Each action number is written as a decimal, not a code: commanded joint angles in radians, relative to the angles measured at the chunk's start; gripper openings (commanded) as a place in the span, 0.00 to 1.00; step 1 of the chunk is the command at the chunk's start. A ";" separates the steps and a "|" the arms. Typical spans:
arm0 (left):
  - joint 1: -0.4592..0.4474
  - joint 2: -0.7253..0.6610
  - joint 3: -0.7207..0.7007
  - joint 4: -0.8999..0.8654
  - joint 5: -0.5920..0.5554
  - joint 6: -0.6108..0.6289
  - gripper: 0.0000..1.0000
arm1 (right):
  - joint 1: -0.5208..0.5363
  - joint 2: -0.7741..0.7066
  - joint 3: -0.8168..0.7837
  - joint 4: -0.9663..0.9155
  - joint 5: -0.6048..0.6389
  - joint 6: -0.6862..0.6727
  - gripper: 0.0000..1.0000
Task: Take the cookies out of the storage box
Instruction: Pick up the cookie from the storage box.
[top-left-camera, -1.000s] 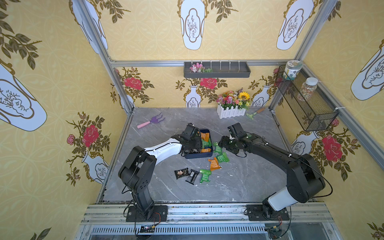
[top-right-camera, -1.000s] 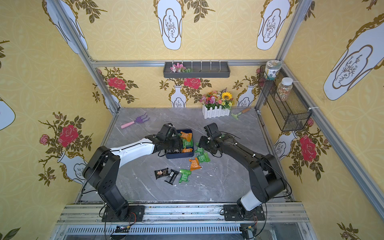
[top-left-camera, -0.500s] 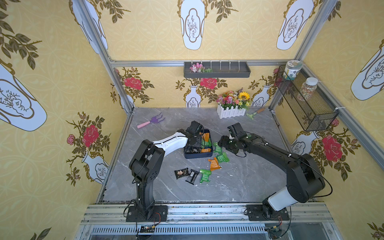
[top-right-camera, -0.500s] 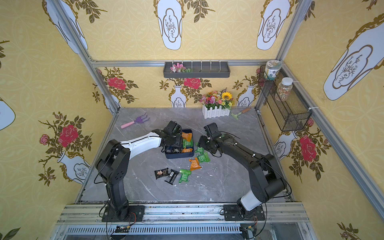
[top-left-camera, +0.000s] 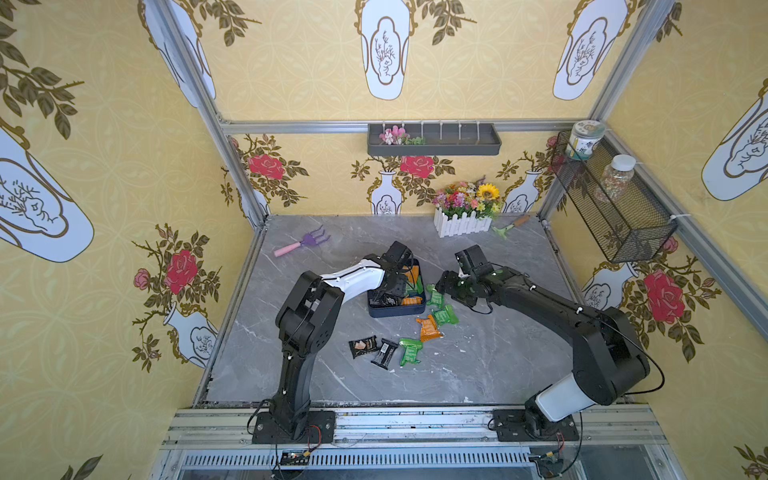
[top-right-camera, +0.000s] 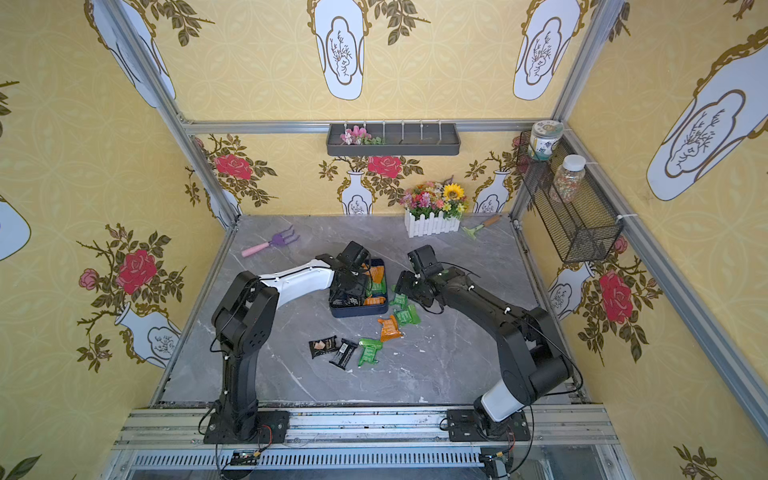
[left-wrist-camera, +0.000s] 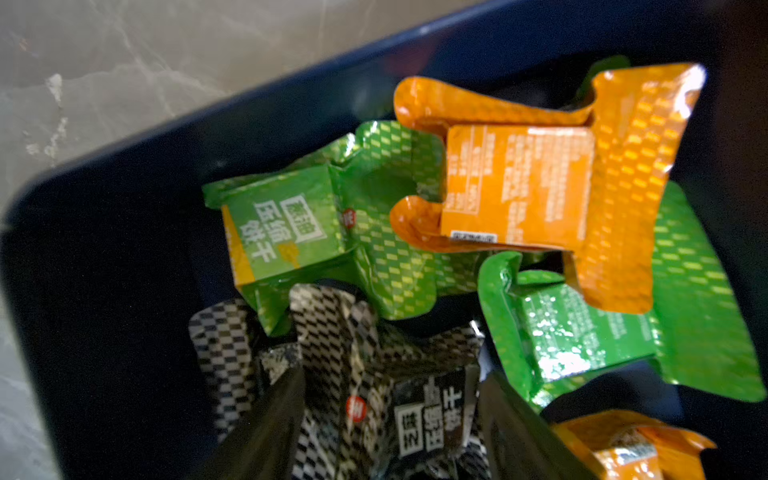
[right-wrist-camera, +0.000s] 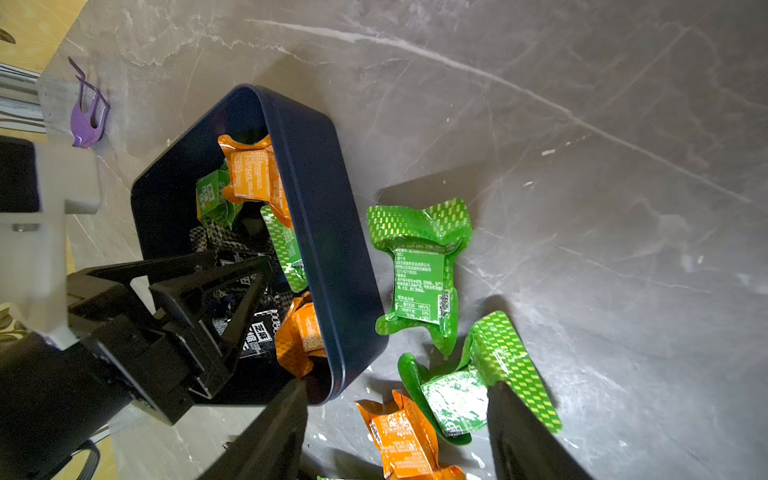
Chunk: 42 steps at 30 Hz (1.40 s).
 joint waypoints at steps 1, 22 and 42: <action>-0.001 0.015 0.001 -0.014 0.003 0.008 0.65 | 0.000 0.007 0.006 0.021 -0.007 0.000 0.71; -0.003 -0.087 -0.016 0.014 0.002 -0.036 0.29 | -0.003 -0.006 0.014 0.014 -0.021 0.000 0.70; 0.003 0.023 -0.001 0.037 0.000 -0.039 0.52 | -0.006 -0.034 0.003 -0.001 -0.017 -0.005 0.71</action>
